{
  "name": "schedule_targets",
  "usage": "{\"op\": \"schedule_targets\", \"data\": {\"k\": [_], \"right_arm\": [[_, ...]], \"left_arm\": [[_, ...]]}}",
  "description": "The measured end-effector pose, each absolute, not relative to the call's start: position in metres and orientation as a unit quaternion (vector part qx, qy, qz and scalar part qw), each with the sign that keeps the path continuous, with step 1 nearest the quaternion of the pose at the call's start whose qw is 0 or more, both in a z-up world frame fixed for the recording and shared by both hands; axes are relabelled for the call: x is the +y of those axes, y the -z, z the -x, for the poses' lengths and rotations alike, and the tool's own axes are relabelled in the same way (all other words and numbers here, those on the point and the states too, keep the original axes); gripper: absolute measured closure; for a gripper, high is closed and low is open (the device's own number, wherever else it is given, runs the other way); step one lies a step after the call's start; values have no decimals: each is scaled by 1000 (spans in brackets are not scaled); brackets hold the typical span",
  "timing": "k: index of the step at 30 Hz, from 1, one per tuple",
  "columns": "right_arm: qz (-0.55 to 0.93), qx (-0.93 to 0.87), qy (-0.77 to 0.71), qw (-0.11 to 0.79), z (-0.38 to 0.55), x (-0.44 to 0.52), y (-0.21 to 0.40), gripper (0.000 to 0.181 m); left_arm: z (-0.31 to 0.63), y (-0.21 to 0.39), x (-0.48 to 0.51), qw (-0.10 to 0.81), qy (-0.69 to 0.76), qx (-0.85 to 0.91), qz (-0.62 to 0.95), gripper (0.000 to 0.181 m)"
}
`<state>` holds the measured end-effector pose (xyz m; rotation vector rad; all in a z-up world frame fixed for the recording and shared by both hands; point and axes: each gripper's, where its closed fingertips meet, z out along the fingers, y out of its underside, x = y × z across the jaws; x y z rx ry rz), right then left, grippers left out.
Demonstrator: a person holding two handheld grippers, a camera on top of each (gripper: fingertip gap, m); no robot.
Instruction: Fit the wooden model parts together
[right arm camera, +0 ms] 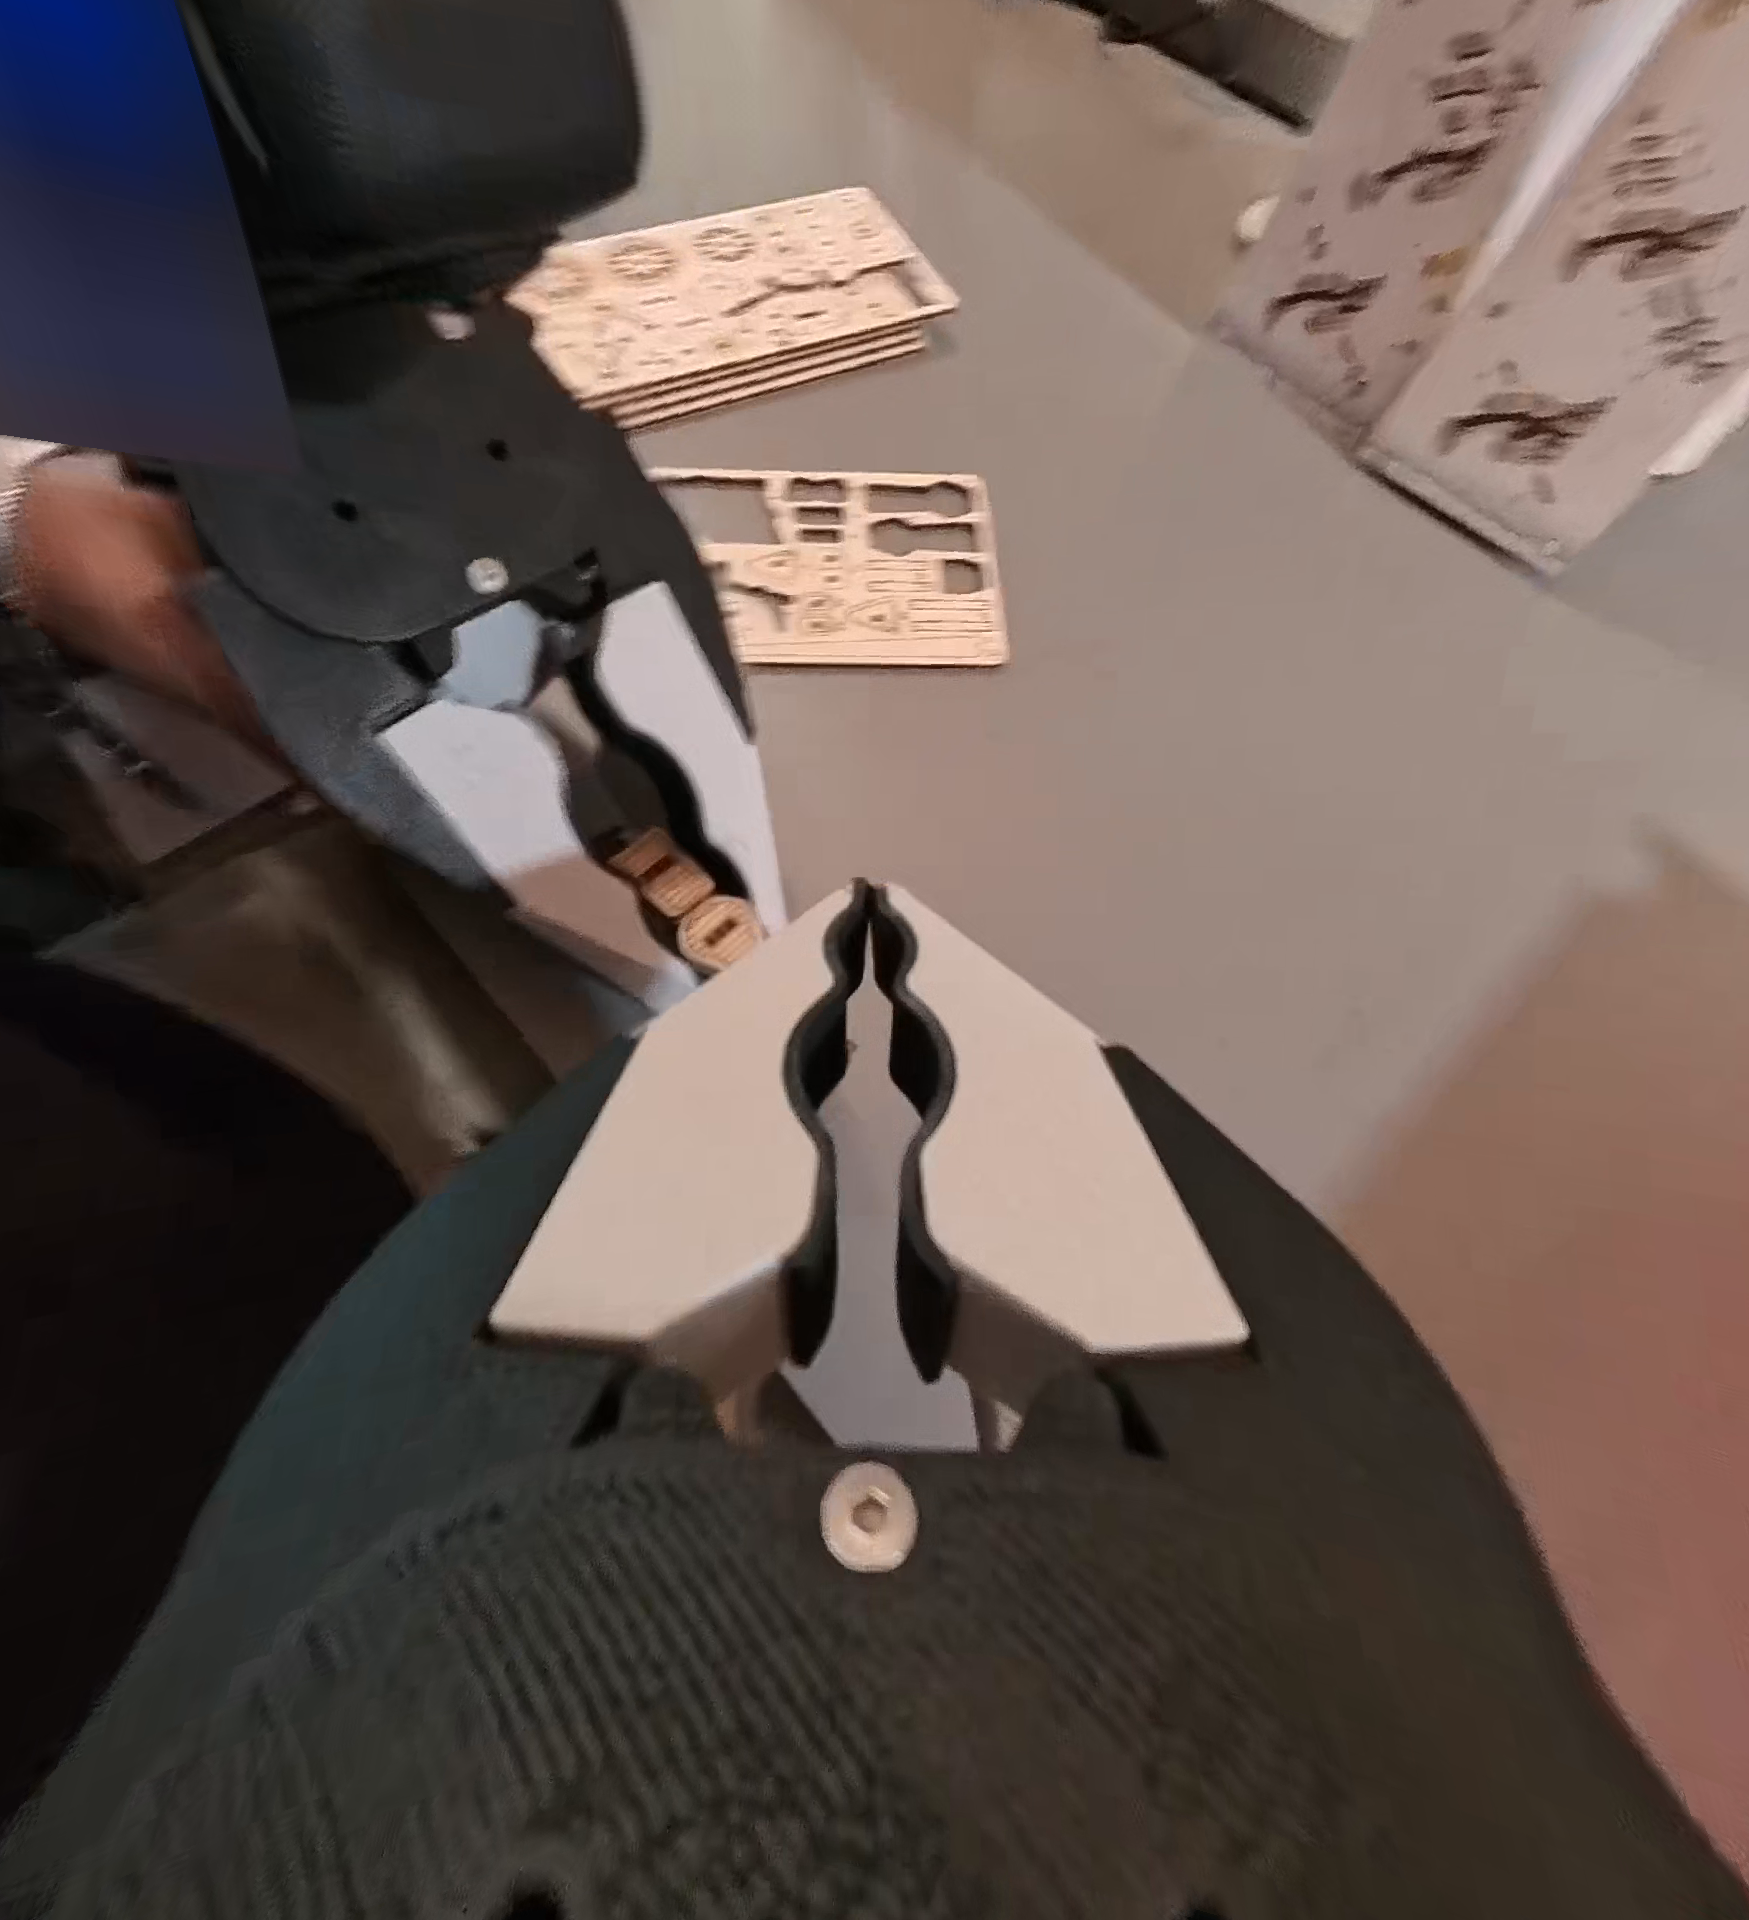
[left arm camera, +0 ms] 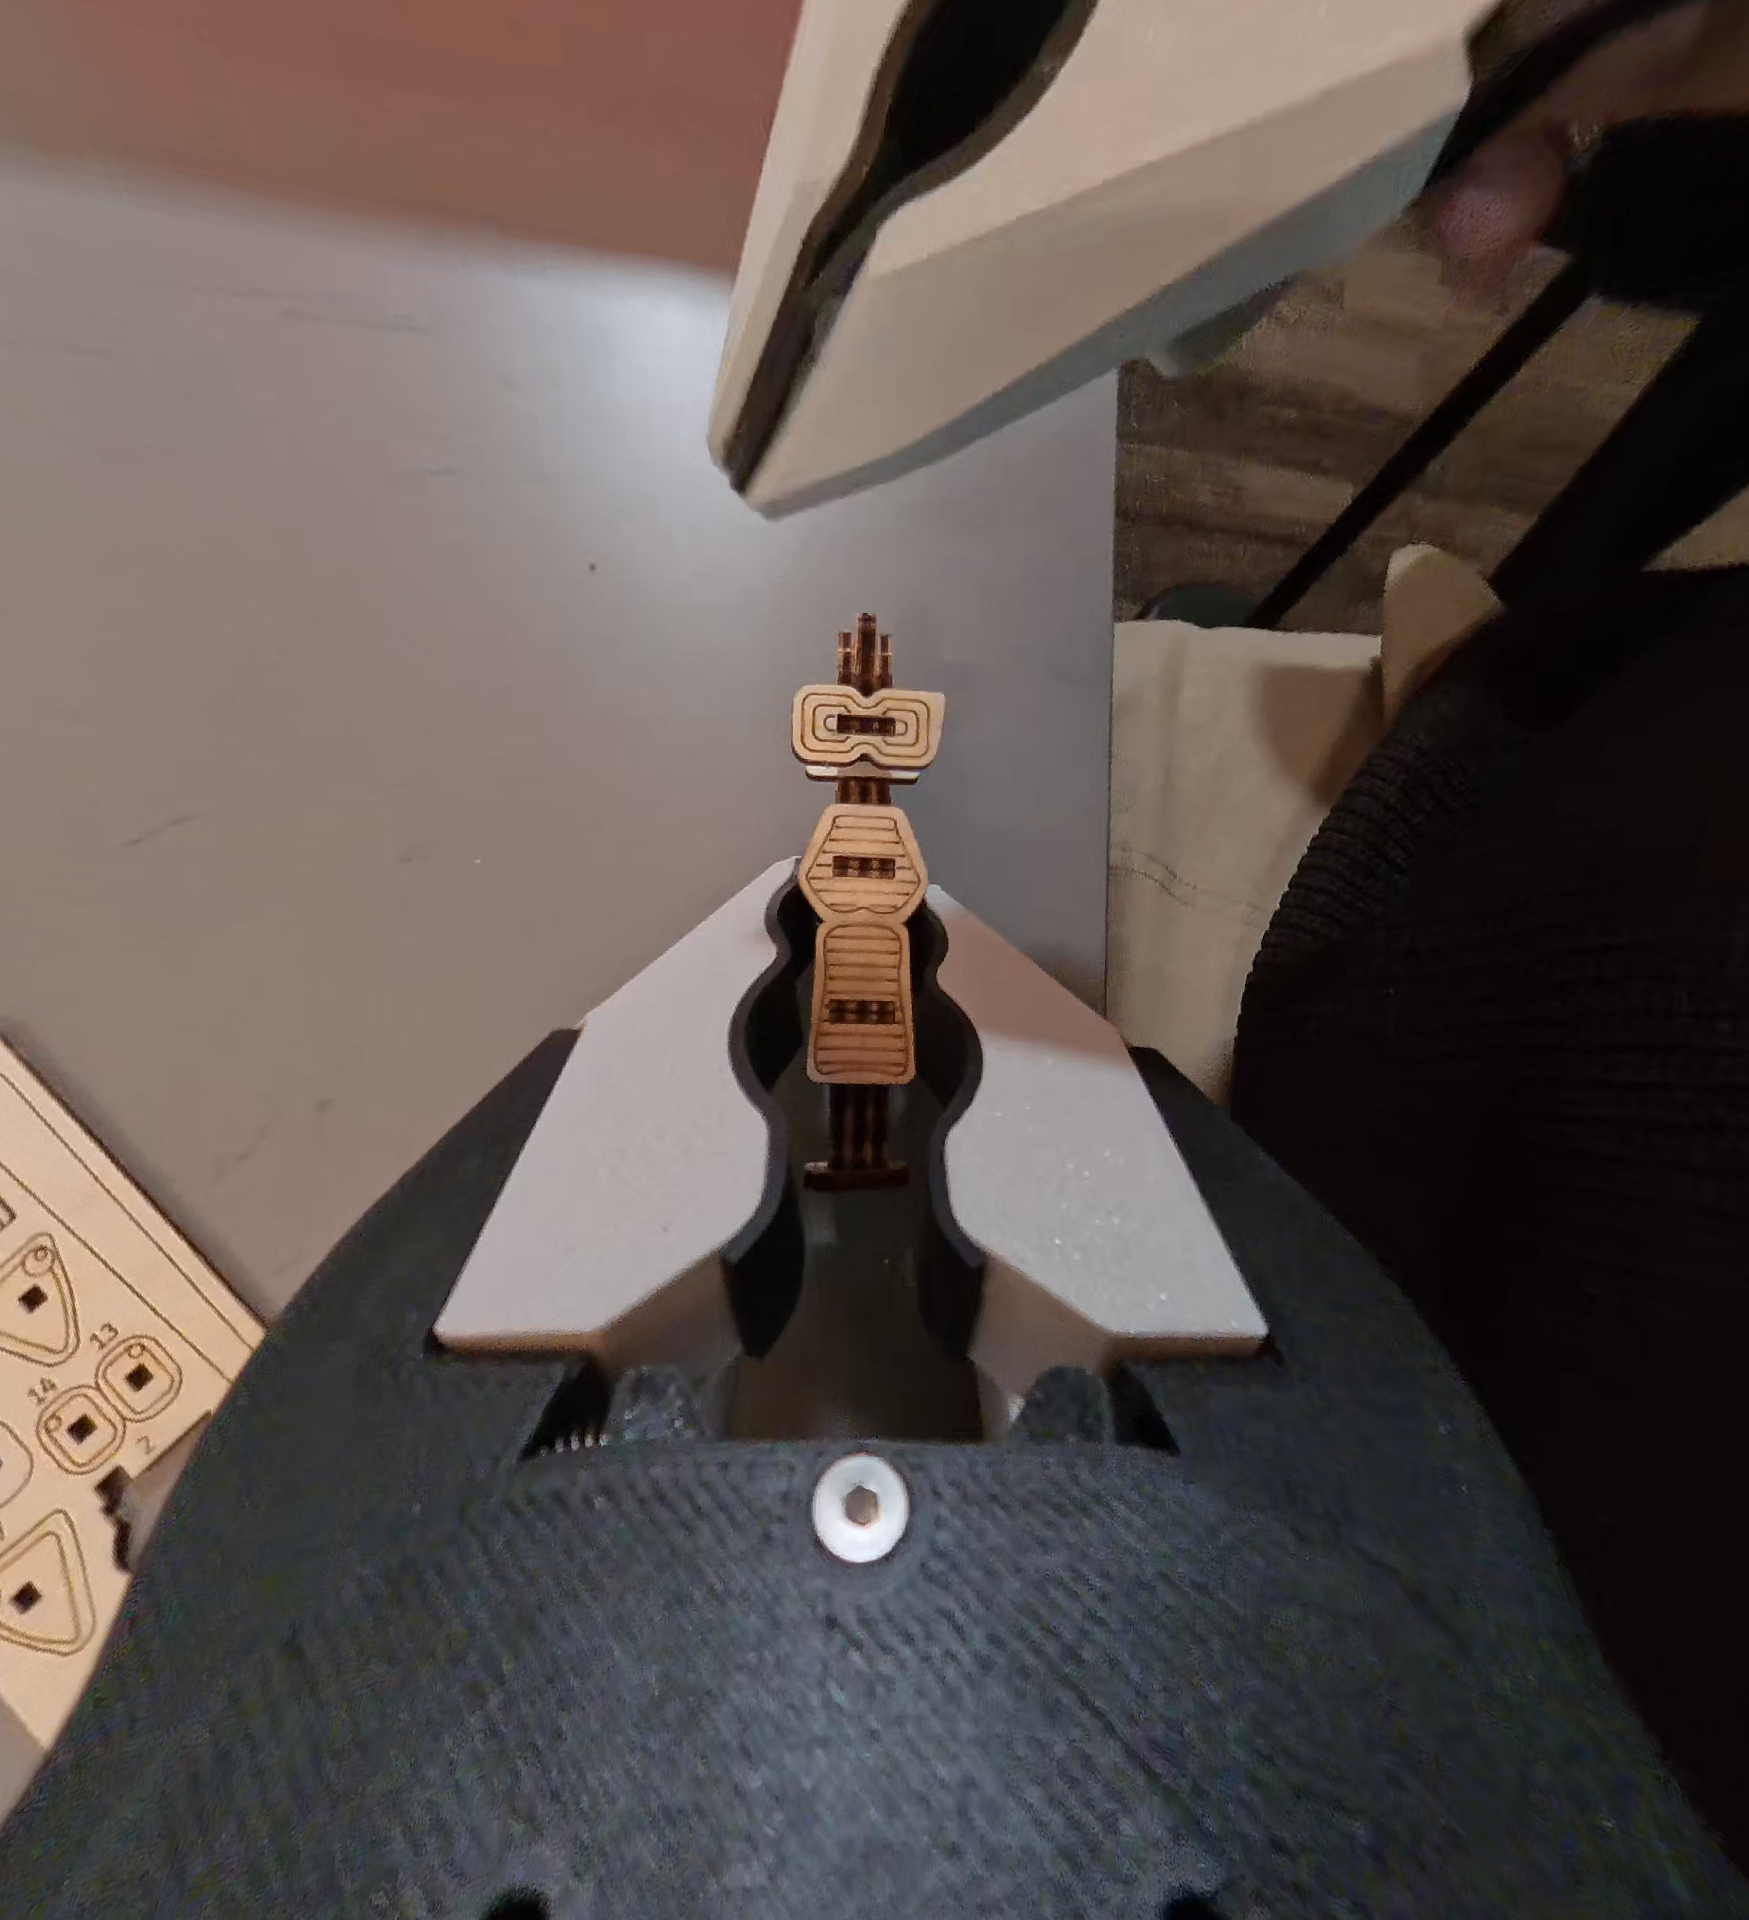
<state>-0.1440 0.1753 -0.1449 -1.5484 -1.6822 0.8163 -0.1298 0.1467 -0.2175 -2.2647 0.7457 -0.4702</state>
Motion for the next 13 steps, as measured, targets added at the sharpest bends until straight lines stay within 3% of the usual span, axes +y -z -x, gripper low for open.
{"op": "schedule_targets", "data": {"k": [5,13], "right_arm": [[535,-758,-309,210,126,153,154,181],[400,-881,-201,153,125,144,154,173]], "left_arm": [[123,218,142,346,179,321,863,165],[122,218,143,346,190,315,863,165]]}}
